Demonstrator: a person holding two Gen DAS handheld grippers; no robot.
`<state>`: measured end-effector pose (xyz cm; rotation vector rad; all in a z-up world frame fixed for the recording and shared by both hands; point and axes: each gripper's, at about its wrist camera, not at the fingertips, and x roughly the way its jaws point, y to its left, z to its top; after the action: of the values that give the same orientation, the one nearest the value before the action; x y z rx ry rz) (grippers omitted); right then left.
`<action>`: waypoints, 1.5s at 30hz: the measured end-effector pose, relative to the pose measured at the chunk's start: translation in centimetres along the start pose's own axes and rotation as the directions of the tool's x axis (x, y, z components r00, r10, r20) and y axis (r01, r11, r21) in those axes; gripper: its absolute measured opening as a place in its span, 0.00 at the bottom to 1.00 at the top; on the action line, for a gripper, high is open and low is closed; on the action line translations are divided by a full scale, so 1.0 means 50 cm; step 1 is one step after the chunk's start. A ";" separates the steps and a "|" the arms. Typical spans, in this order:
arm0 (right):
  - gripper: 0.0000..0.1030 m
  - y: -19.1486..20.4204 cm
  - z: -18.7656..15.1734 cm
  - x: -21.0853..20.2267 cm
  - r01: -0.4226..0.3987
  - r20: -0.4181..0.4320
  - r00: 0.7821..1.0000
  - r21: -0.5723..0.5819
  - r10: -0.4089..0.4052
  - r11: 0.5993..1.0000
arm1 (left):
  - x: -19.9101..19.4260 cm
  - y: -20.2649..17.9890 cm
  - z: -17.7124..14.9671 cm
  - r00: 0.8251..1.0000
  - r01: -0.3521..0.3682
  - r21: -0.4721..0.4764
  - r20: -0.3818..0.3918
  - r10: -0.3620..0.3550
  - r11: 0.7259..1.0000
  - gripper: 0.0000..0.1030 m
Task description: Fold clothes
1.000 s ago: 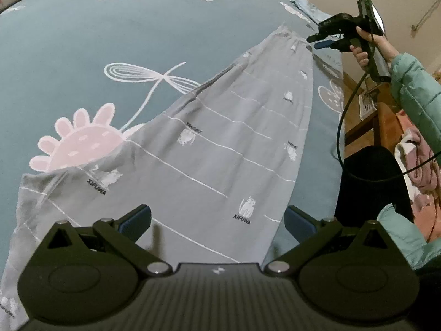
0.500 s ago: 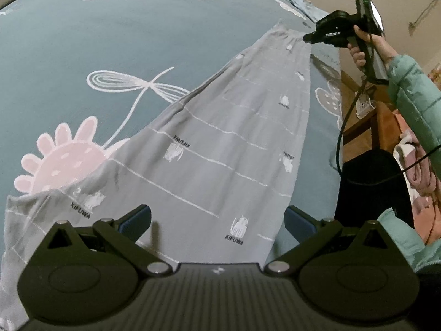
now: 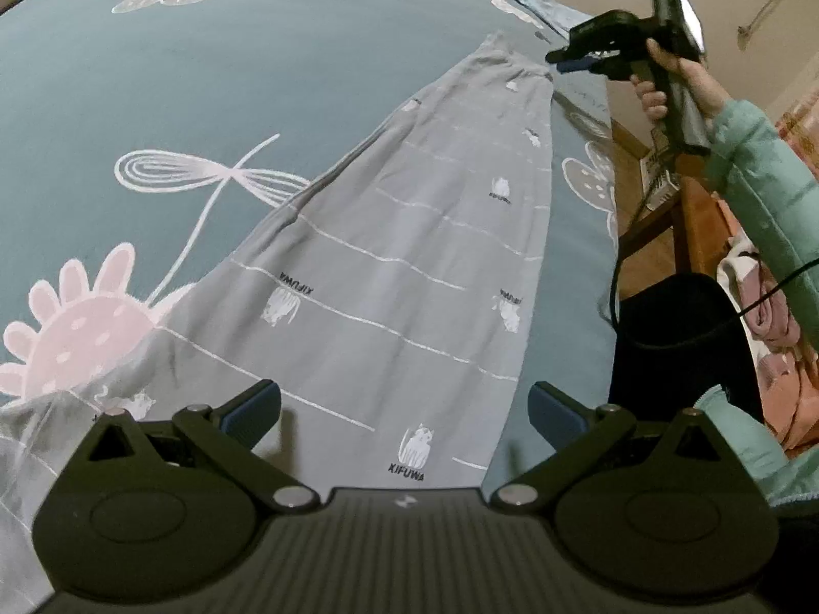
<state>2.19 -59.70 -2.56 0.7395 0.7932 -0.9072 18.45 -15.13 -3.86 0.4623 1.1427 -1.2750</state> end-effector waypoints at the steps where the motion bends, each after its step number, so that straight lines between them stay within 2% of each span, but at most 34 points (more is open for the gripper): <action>1: 0.18 0.008 -0.007 -0.014 -0.024 0.010 1.000 -0.005 0.024 1.000 | 0.002 -0.002 0.002 1.000 0.003 0.004 0.000 -0.003 1.000 0.99; 3: 0.20 0.025 -0.022 -0.026 -0.085 0.002 0.996 -0.021 0.085 0.996 | 0.008 -0.008 0.006 1.000 0.014 0.015 0.000 -0.014 1.000 0.99; 5: 0.31 0.045 -0.036 -0.013 -0.130 -0.039 0.991 -0.038 0.129 0.991 | 0.019 -0.015 0.010 1.000 0.019 0.032 -0.009 -0.019 0.999 0.99; 7: 0.31 0.061 -0.045 0.012 -0.122 -0.064 0.991 -0.060 0.118 0.991 | 0.032 -0.021 0.015 1.000 0.020 0.045 -0.021 -0.019 0.999 0.99; 10: 0.31 0.071 -0.051 0.058 -0.067 -0.097 0.994 -0.087 0.058 0.994 | 0.048 -0.026 0.022 0.999 0.015 0.050 -0.040 -0.013 0.999 0.99; 13: 0.31 0.069 -0.023 0.064 -0.005 -0.067 0.998 -0.087 -0.001 0.996 | 0.052 -0.030 0.025 0.999 0.016 0.045 -0.044 -0.014 0.999 0.99; 15: 0.33 0.071 -0.001 0.052 -0.022 -0.057 0.998 -0.077 0.018 0.997 | 0.048 -0.033 0.027 0.999 0.018 0.040 -0.036 -0.017 0.999 0.99; 18: 0.41 0.098 0.006 0.018 -0.066 -0.053 0.997 -0.131 0.060 0.989 | 0.039 -0.037 0.026 0.999 0.032 0.036 -0.020 -0.032 0.999 0.99; 20: 0.47 0.120 -0.003 0.008 -0.098 -0.076 0.993 -0.167 0.086 0.981 | 0.037 -0.036 0.025 1.000 0.025 0.029 -0.016 -0.024 0.999 0.99; 21: 0.47 0.131 -0.009 0.012 -0.105 -0.098 0.991 -0.186 0.088 0.977 | 0.036 -0.034 0.024 1.000 0.020 0.023 -0.014 -0.020 1.000 0.99; 26: 0.48 0.162 -0.028 0.070 -0.070 -0.173 0.985 -0.243 0.028 0.967 | 0.021 -0.022 0.015 1.000 0.000 -0.020 0.001 0.000 1.000 0.99; 30: 0.52 0.169 -0.019 0.078 -0.012 -0.155 0.988 -0.231 -0.025 0.973 | 0.017 -0.008 0.000 1.000 -0.024 -0.073 0.004 0.024 0.997 0.99; 33: 0.54 0.203 -0.029 0.041 -0.085 -0.183 0.982 -0.252 0.038 0.964 | 0.008 -0.001 -0.007 0.999 -0.031 -0.090 0.013 0.032 0.995 0.99; 34: 0.58 0.221 -0.037 0.023 -0.120 -0.194 0.979 -0.276 0.067 0.954 | 0.005 0.001 -0.008 0.999 -0.034 -0.094 0.016 0.035 0.995 0.99; 36: 0.64 0.259 -0.054 -0.010 -0.184 -0.222 0.969 -0.330 0.113 0.926 | -0.004 0.005 -0.010 0.999 -0.040 -0.104 0.026 0.043 0.994 0.99; 38: 0.66 0.307 -0.080 -0.040 -0.267 -0.277 0.946 -0.382 0.165 0.885 | -0.014 0.009 -0.013 0.998 -0.046 -0.114 0.039 0.051 0.992 0.99; 42: 0.68 0.387 -0.150 -0.076 -0.432 -0.433 0.870 -0.441 0.235 0.787 | -0.027 0.018 -0.019 0.995 -0.074 -0.140 0.057 0.083 0.987 0.99; 45: 0.69 0.437 -0.209 -0.091 -0.505 -0.519 0.826 -0.508 0.220 0.698 | -0.029 0.024 -0.025 0.994 -0.081 -0.169 0.064 0.093 0.982 0.99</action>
<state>16.83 -40.17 0.66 0.4621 1.1994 -0.0556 19.21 -13.00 -3.50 0.3356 1.1452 -1.1020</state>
